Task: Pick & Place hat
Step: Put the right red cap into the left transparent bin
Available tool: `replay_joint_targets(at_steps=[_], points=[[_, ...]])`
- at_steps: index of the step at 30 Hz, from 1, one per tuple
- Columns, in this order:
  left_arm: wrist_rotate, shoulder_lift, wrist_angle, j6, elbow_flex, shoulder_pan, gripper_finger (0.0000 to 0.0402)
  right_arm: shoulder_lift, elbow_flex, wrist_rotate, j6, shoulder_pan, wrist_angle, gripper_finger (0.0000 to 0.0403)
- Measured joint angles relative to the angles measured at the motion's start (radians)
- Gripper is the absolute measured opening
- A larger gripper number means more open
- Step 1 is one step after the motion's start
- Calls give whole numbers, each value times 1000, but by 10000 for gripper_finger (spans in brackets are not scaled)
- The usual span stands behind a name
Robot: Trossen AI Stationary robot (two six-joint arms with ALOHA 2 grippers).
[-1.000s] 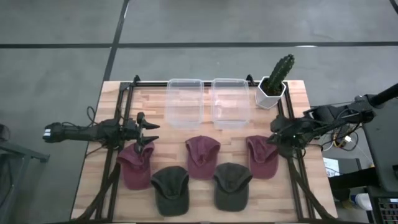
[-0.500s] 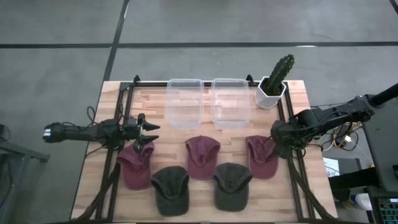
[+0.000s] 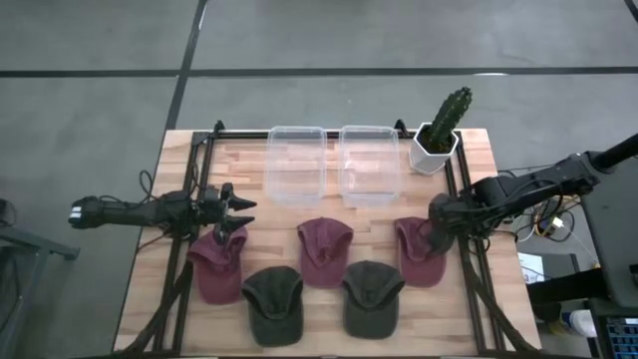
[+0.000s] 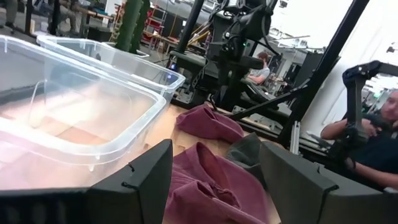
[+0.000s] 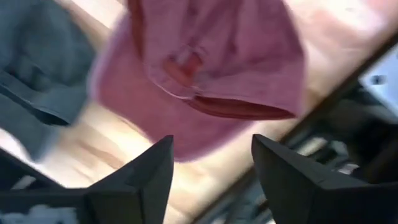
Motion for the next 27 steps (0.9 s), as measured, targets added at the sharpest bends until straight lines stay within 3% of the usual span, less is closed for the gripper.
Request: replay_joint_targets(at_steps=[5, 13, 22, 27], points=[[0, 0, 0, -73, 0, 0, 234, 50, -1, -22, 86, 26, 40, 234], [11, 0, 0, -79, 0, 0, 234, 114, -56, -76, 379, 211, 52, 242], [15, 0, 0, -79, 0, 0, 234, 123, -212, -31, 770, 408, 327, 238], [19, 0, -1, -79, 0, 0, 234, 148, -283, -7, 885, 443, 343, 241]])
